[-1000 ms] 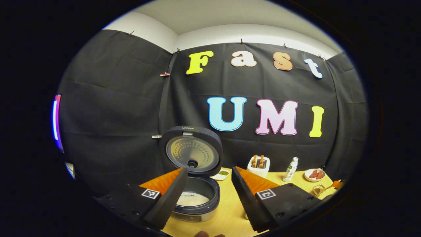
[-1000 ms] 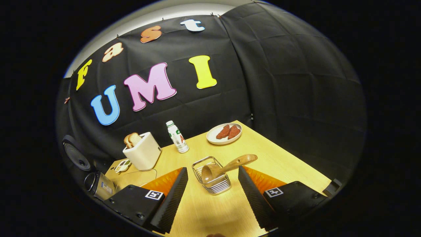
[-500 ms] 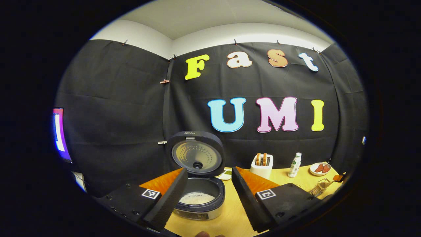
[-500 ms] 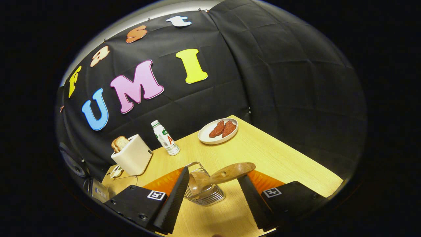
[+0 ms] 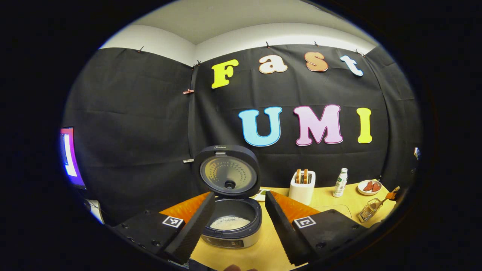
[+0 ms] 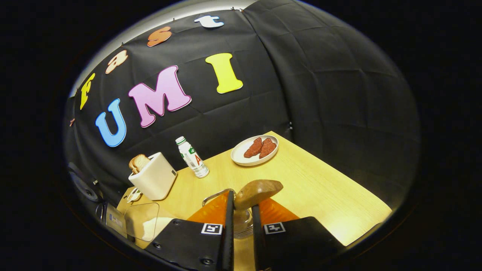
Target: Close the left gripper, press the button to open the rice cooker; take a wooden spoon from the chopstick holder with the right hand, scoop a spoonful of rice and pour it into the rice cooker, then put the wooden spoon back into the chopstick holder.
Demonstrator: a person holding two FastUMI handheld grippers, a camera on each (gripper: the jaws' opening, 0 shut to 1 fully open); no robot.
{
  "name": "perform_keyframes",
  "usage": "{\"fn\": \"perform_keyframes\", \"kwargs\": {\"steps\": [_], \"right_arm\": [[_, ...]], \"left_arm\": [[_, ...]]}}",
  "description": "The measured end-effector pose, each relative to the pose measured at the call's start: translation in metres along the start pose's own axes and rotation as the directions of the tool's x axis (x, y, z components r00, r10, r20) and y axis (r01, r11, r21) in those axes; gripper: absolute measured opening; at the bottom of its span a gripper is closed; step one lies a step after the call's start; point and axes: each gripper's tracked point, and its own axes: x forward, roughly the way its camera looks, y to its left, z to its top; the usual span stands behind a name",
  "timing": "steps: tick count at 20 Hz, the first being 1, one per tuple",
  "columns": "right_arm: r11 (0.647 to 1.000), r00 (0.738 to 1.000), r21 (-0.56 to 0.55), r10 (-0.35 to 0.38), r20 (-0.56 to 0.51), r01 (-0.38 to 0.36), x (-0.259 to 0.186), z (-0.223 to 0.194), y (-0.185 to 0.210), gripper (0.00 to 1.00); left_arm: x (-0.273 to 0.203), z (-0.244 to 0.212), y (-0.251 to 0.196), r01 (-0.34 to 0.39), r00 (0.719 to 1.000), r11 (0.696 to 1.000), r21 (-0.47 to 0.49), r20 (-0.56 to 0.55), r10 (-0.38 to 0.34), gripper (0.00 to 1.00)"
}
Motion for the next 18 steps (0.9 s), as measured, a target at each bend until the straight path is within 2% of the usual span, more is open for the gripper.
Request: {"fn": "perform_keyframes", "kwargs": {"steps": [4, 9, 13, 15, 18], "right_arm": [[0.994, 0.998, -0.093, 0.056, -0.010, -0.057, 0.005, -0.004, 0.026, 0.12], [0.990, 0.996, -0.141, 0.036, 0.077, -0.025, -0.013, 0.030, 0.034, 0.12], [0.984, 0.983, -0.173, 0.077, 0.164, -0.048, -0.041, 0.066, 0.064, 0.12], [0.980, 0.976, -0.181, 0.115, 0.185, -0.081, -0.054, 0.073, 0.092, 0.12], [0.964, 0.964, -0.184, 0.220, 0.150, -0.192, -0.063, 0.058, 0.153, 0.12]], "left_arm": [[0.002, 0.001, 0.000, 0.011, 1.000, 1.000, 0.002, 0.003, -0.011, 0.90], [0.001, 0.006, 0.008, 0.019, 1.000, 1.000, -0.012, 0.021, -0.019, 0.91], [0.008, 0.006, 0.023, 0.000, 0.999, 0.999, -0.040, 0.033, 0.002, 0.90], [0.011, 0.002, 0.030, 0.001, 1.000, 0.998, -0.057, 0.028, 0.001, 0.90], [0.017, -0.001, 0.041, 0.000, 0.999, 0.999, -0.041, 0.035, 0.001, 0.90]]}}
